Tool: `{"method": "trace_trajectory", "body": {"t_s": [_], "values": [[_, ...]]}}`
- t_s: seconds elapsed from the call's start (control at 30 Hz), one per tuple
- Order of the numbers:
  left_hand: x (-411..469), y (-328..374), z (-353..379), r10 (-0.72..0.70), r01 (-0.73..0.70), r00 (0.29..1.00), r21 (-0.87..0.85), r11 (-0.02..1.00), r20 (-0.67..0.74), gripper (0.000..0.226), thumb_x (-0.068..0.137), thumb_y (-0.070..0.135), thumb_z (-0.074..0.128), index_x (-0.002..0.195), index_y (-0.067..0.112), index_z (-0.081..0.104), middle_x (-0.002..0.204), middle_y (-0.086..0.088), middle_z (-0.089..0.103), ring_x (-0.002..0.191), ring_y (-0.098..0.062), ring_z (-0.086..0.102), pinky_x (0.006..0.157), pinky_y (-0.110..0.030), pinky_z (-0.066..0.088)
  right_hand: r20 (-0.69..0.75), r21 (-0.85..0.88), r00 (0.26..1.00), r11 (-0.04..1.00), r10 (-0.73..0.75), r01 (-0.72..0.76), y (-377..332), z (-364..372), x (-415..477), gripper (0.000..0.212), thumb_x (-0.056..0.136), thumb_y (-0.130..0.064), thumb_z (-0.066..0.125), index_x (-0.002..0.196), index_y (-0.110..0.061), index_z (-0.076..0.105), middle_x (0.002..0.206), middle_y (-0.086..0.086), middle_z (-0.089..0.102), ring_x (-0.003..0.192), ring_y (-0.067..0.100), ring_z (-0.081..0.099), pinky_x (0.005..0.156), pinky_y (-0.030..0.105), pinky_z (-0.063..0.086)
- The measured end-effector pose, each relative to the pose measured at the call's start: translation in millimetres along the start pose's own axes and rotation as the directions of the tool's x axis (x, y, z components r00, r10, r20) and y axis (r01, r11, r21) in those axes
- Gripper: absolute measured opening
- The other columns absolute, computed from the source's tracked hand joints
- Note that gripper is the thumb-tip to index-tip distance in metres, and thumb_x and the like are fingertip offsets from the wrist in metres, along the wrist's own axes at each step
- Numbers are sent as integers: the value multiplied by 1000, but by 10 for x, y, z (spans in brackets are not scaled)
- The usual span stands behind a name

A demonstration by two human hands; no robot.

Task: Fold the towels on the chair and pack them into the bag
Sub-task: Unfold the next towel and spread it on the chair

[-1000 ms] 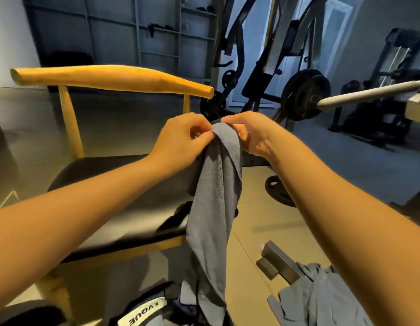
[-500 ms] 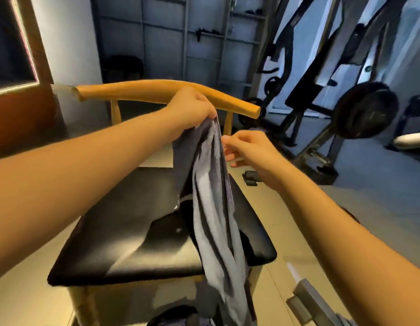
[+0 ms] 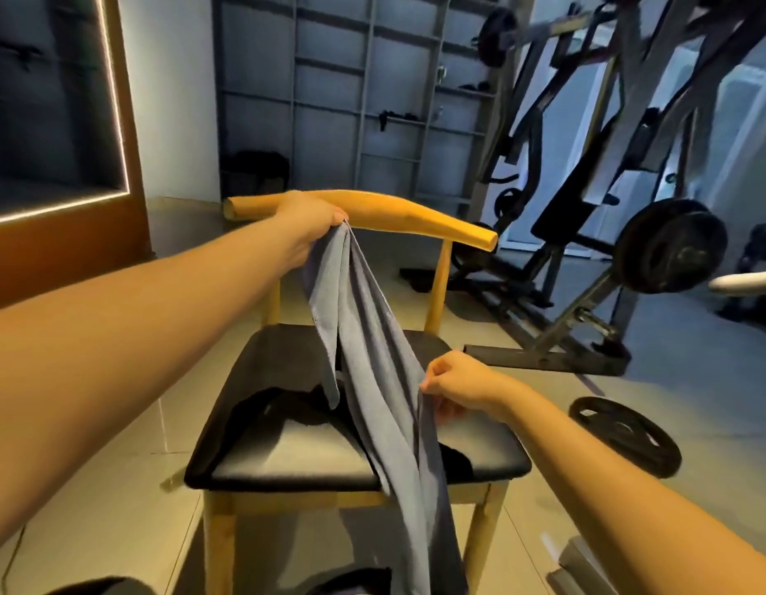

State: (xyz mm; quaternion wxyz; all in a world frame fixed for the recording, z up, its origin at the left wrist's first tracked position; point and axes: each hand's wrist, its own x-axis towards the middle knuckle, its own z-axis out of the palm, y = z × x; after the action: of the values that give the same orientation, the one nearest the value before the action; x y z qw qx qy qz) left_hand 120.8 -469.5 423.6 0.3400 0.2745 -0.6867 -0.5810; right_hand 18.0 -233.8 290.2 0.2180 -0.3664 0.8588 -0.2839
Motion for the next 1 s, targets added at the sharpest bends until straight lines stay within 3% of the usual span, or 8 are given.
{"method": "trace_trajectory", "body": {"t_s": [0.13, 0.27, 0.43, 0.53, 0.73, 0.83, 0.9, 1.0], "values": [[108, 29, -220, -68, 62, 994, -77, 995, -81, 16, 94, 12, 66, 109, 7, 60, 90, -7, 62, 75, -17, 58, 70, -31, 51, -285, 335, 932, 934, 225, -123, -355, -692, 160, 14, 99, -11, 60, 103, 2, 64, 80, 17, 68, 67, 29, 74, 74, 45, 64], [240, 239, -425, 121, -159, 976, -211, 965, -180, 13, 92, 8, 61, 99, 14, 71, 88, -2, 67, 71, -12, 63, 64, -19, 53, -503, 498, 851, 856, 153, 140, -1069, -1343, 136, 6, 99, -3, 53, 96, 0, 57, 85, 25, 65, 69, 39, 69, 74, 46, 64], [-69, 281, -526, 470, -502, 853, -114, 857, -228, 17, 94, 10, 63, 98, 17, 78, 90, 8, 74, 77, 6, 66, 78, -14, 53, -709, 39, 632, 877, -314, 479, -1300, -1290, -118, 20, 84, -8, 52, 78, 10, 47, 76, 35, 50, 60, 37, 56, 56, 45, 50], [-400, -97, -504, 504, -506, 860, -13, 862, -75, 16, 95, 13, 65, 93, 24, 78, 91, 9, 74, 87, 1, 67, 79, -14, 52, -602, -178, 636, 857, -483, 483, -977, -797, -241, 19, 83, -14, 55, 66, -6, 55, 72, 18, 62, 57, 27, 52, 54, 39, 43], [-915, -1403, -280, 164, -347, 893, 409, 844, 419, 18, 90, 8, 71, 84, 20, 82, 83, 6, 78, 78, 0, 68, 78, -21, 49, 7, -162, 941, 928, -338, 335, -69, 342, -165, 18, 87, -14, 64, 70, -8, 70, 65, 7, 69, 66, 27, 66, 65, 44, 57], [-967, -1568, -293, -178, -342, 699, 542, 768, 693, 12, 95, 22, 70, 94, 22, 82, 89, 4, 79, 87, -14, 72, 83, -32, 58, 282, -112, 930, 954, -237, 277, 73, 485, -166, 15, 90, -12, 64, 84, 0, 72, 80, 16, 74, 78, 33, 72, 72, 42, 61], [-954, -1523, -302, -241, -306, 636, 526, 794, 733, 13, 97, 22, 68, 97, 17, 80, 88, -1, 79, 83, -17, 74, 79, -30, 60, 391, -95, 903, 968, -179, 233, 130, 410, -151, 15, 94, -12, 62, 95, 0, 72, 89, 16, 76, 79, 30, 74, 70, 37, 62], [-722, -1522, -289, -87, -226, 868, 546, 807, 489, 14, 97, 21, 68, 89, 16, 78, 78, -2, 77, 72, -15, 73, 63, -22, 56, 259, -37, 954, 986, -148, 163, 263, 164, -11, 15, 98, -12, 60, 96, -3, 73, 86, 15, 76, 71, 25, 73, 67, 35, 61]]}}
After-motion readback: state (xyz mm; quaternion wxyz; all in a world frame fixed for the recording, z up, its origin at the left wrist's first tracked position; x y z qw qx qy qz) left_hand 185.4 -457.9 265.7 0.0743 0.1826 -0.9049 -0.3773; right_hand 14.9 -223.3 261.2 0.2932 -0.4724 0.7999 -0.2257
